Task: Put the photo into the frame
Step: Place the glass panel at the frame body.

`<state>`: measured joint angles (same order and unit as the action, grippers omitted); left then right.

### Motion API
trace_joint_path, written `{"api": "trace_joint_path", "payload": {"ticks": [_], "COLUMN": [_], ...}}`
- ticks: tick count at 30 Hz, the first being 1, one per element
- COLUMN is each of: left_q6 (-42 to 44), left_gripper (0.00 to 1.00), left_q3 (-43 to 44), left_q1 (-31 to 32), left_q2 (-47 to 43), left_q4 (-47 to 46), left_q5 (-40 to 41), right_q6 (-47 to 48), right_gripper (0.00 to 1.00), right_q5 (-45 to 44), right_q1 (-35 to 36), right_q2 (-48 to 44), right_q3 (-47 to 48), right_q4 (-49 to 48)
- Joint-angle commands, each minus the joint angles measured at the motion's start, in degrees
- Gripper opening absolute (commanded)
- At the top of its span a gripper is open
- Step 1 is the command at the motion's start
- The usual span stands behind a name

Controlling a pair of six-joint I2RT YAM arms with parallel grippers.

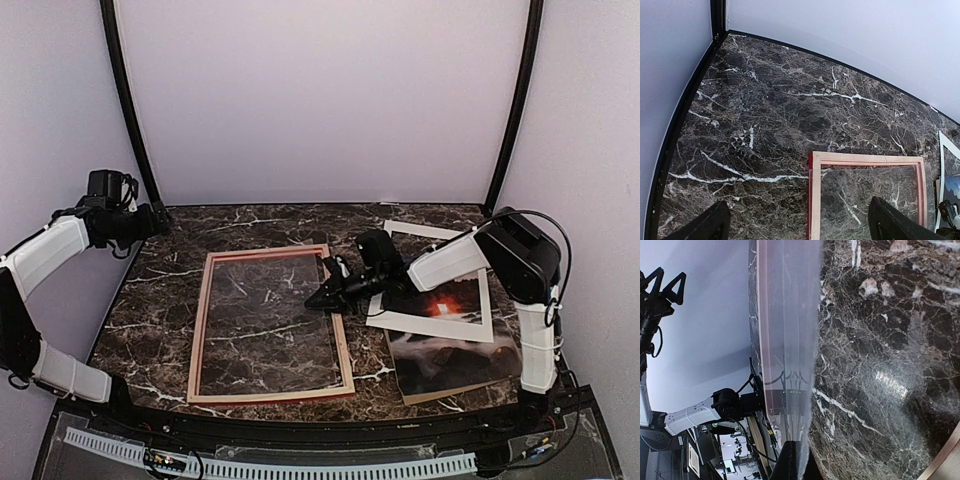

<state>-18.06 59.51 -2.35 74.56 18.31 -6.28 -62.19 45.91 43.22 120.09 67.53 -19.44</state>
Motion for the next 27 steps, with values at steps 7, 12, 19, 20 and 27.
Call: {"api": "trace_joint_path", "payload": {"ticks": [7,12,19,20,27], "left_q6": [-0.38,-0.31,-0.28,-0.25,-0.22], "left_gripper": [0.99,0.99,0.99,0.99,0.99], "left_q3": [-1.72,-1.92,-2.23,-2.17,-2.21], "left_q1": [0.11,0.13,0.15,0.15,0.15], "left_q2": [-0.91,-1.00,-1.00,-0.93,-0.87], "left_q4": [-2.06,-2.07,-2.15,-2.19,-2.15], "left_q5": [-2.27,-2.35,-2.74,-2.83,-3.11], "right_q6": [2.64,3.08,4.80,4.99,5.79], "right_gripper": [0.00,0.00,0.00,0.00,0.00], "right_q5": [-2.68,-3.26,-3.29,-3.16,-2.95], "right_q1": [-0.55,-0.78,-1.13,-1.18,-1.39], "right_q2": [-0.29,-0.09,0.48,0.56,1.25], "right_q3": [0.79,0.79,1.88,2.09,2.89], "right_q4": [0.35,0.57,2.21,2.40,3.16]}}
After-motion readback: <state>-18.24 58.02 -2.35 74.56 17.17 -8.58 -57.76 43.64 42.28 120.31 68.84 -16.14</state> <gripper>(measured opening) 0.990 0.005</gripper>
